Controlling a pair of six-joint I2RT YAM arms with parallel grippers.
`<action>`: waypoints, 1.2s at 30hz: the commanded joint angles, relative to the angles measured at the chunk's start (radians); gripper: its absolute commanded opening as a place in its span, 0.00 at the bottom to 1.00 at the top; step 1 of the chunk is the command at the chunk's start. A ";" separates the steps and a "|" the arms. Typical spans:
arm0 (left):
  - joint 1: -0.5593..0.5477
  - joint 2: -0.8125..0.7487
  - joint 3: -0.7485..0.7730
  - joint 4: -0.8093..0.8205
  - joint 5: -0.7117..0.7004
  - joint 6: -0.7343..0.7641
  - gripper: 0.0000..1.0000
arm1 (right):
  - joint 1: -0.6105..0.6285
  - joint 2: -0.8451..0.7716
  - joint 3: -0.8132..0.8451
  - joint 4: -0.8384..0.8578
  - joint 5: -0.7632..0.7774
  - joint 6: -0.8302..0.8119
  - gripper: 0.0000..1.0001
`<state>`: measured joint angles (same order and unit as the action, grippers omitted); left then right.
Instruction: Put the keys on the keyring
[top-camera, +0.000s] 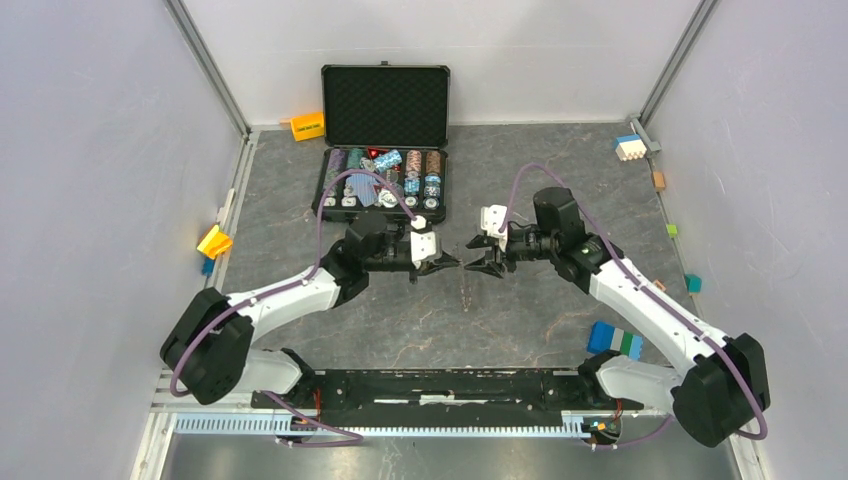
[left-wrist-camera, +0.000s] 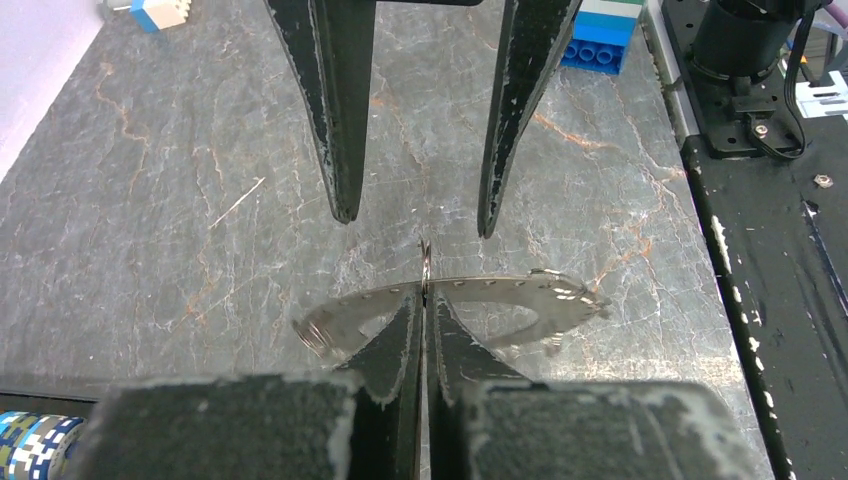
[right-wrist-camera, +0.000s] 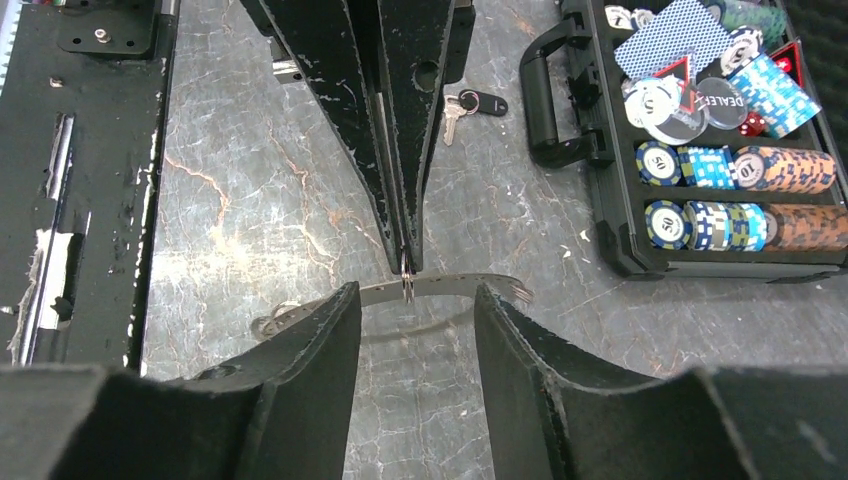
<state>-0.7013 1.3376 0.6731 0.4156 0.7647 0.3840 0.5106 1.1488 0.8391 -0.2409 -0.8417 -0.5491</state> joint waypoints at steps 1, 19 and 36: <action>0.013 -0.046 -0.028 0.147 0.043 -0.044 0.02 | 0.003 -0.048 -0.017 0.023 -0.012 -0.027 0.51; 0.019 0.039 -0.208 0.696 0.096 -0.221 0.02 | 0.003 -0.003 -0.080 0.095 -0.187 -0.005 0.39; 0.018 0.085 -0.214 0.751 0.111 -0.263 0.02 | 0.003 -0.025 -0.101 0.158 -0.130 0.054 0.22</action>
<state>-0.6846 1.4082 0.4564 1.0660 0.8505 0.1616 0.5106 1.1439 0.7391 -0.1276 -0.9817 -0.5205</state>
